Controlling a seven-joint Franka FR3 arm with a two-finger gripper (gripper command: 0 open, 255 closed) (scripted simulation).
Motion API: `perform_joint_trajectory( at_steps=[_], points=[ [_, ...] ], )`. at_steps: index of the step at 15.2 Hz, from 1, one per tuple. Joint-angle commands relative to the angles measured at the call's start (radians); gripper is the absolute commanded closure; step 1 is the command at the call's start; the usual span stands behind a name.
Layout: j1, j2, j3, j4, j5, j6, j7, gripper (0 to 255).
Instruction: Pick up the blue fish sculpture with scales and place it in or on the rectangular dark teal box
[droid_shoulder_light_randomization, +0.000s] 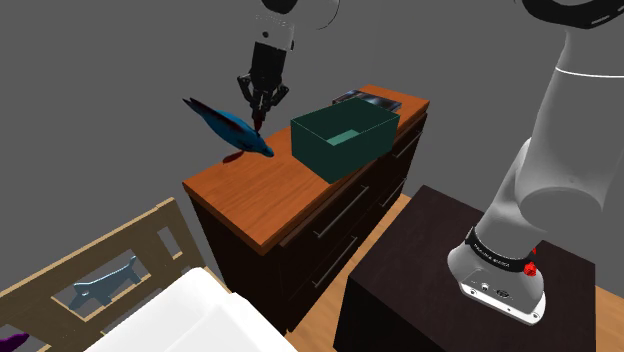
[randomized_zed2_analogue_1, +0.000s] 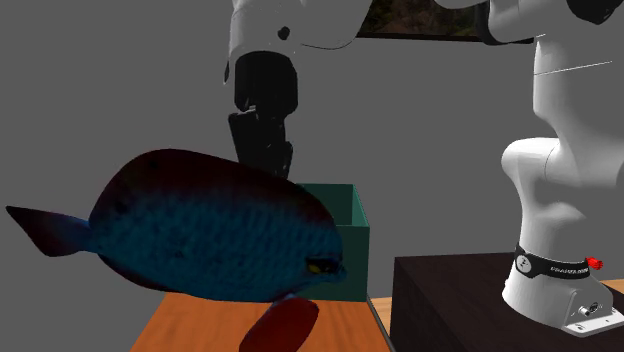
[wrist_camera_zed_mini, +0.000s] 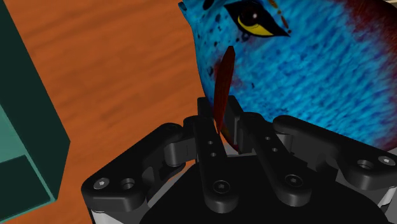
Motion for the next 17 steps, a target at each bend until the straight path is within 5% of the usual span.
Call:
perform_joint_trajectory(
  at_steps=[1, 13, 17],
  points=[
    [0.000, -0.009, 0.000, 0.017, -0.003, -0.022, 0.010, 255],
    [-0.004, -0.015, -0.003, 0.166, -0.018, -0.169, 0.061, 255],
    [-0.042, -0.072, -0.029, 0.103, -0.007, -0.187, -0.002, 255]
  ],
)
